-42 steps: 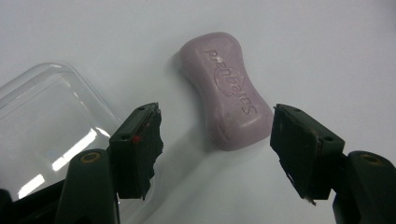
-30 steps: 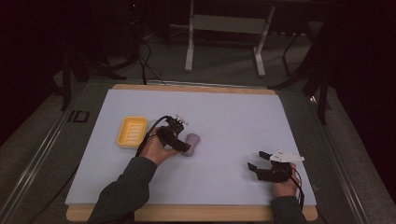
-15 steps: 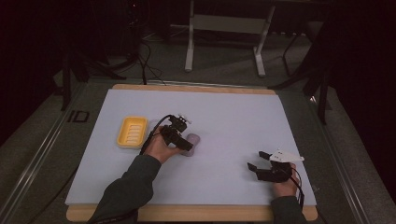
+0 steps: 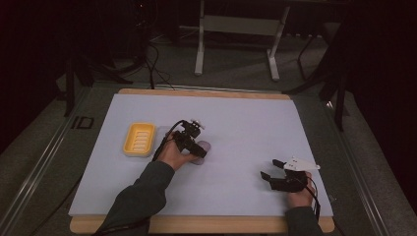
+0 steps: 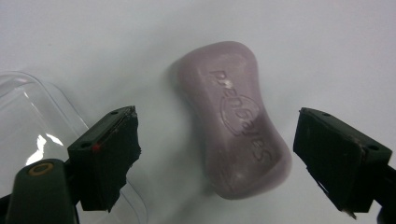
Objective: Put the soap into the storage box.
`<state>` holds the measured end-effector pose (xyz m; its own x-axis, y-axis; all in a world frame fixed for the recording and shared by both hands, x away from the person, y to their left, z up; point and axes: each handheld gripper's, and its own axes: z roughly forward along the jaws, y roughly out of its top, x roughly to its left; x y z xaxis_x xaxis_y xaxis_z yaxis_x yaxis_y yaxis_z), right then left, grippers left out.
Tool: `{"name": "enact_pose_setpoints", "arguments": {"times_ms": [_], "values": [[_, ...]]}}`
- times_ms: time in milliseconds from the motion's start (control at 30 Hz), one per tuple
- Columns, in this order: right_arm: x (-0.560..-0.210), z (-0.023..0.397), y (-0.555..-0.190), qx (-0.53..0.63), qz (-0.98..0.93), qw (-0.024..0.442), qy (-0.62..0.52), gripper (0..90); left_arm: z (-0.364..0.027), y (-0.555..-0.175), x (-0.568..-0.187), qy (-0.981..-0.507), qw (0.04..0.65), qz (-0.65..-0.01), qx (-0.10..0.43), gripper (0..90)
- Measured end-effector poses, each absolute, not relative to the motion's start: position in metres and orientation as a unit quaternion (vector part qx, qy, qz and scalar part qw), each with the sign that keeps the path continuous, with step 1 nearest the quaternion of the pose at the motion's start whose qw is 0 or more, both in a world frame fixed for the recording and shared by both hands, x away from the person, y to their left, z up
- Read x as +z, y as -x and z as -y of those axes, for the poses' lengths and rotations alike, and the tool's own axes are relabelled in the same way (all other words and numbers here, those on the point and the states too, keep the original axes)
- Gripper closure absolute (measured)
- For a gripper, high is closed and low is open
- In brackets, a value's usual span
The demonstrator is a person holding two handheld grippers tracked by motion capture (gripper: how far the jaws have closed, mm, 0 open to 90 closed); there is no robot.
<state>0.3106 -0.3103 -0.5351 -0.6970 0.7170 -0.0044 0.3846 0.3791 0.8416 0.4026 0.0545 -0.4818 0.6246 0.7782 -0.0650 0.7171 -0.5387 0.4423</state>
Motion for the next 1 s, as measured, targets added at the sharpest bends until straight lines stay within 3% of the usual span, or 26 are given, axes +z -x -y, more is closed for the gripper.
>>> {"name": "enact_pose_setpoints", "arguments": {"times_ms": [500,1000], "values": [[-0.535,0.310,-0.311,0.441,-0.808,0.188,-0.341,26.7,-0.036,-0.413,-0.498,-0.877,0.191,-0.437,0.062,12.7],[-0.535,0.310,-0.311,0.441,-0.809,0.188,-0.341,26.7,-0.037,-0.421,-0.505,-0.899,0.166,-0.402,0.047,35.2]]}}
